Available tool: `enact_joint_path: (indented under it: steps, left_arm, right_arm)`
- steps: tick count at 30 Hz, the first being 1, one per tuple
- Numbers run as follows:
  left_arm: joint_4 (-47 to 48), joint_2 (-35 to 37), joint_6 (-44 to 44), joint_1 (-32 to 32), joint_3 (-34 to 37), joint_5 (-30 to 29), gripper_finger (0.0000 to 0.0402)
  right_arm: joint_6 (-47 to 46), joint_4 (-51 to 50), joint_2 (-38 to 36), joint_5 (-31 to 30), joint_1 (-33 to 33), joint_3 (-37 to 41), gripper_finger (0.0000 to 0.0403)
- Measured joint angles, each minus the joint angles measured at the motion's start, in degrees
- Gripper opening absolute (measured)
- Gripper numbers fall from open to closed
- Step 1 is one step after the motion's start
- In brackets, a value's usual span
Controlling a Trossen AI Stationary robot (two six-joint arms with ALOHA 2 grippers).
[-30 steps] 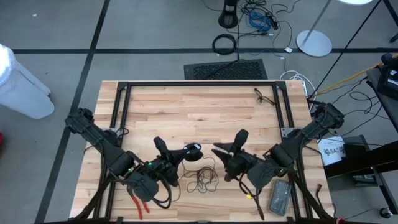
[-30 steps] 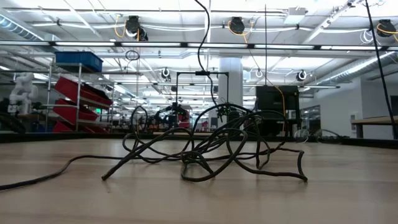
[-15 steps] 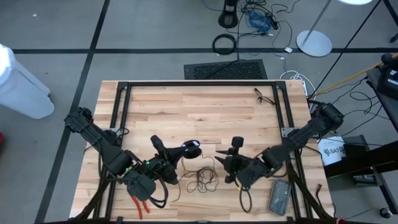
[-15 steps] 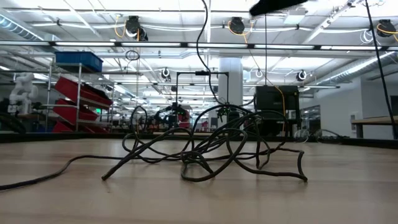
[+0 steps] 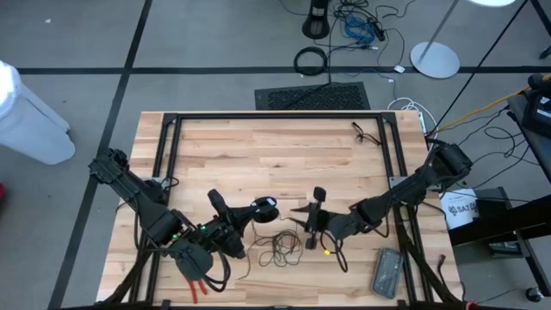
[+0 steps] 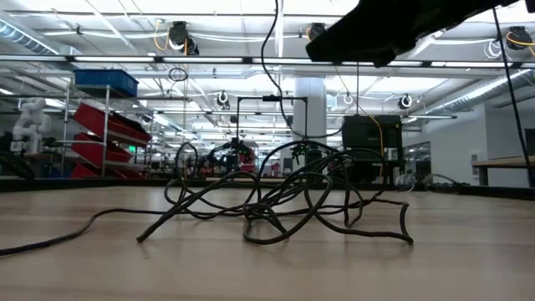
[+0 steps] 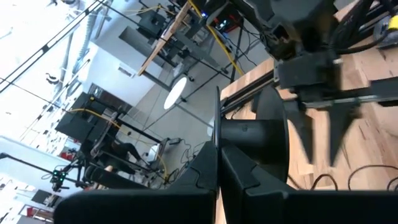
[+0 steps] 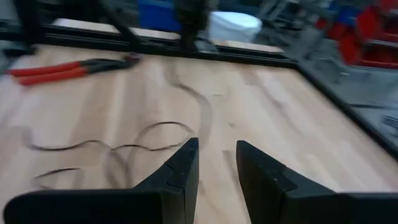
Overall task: Coil cords
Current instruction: Coil the black wire onto the black spool
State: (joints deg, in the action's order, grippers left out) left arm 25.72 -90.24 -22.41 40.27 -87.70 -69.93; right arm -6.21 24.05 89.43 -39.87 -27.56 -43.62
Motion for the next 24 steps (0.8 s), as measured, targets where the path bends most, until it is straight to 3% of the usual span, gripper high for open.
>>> enact_joint_path:
  steps: [9,15,24]
  left_arm:
    - [-0.95,-0.01,-0.02,0.03,0.0,0.02,0.0001]
    - [-1.03,-0.02,-0.02,0.0,0.0,0.04,0.0001]
    - [-1.19,-0.02,-0.04,0.0,0.0,0.2,0.0001]
  right_arm:
    - [0.93,10.38,9.14,1.24,1.8,-0.03,0.0121]
    - [2.32,11.61,12.82,0.87,2.56,-3.11,0.014]
    - [2.61,10.72,15.5,-2.25,3.23,-5.46,0.012]
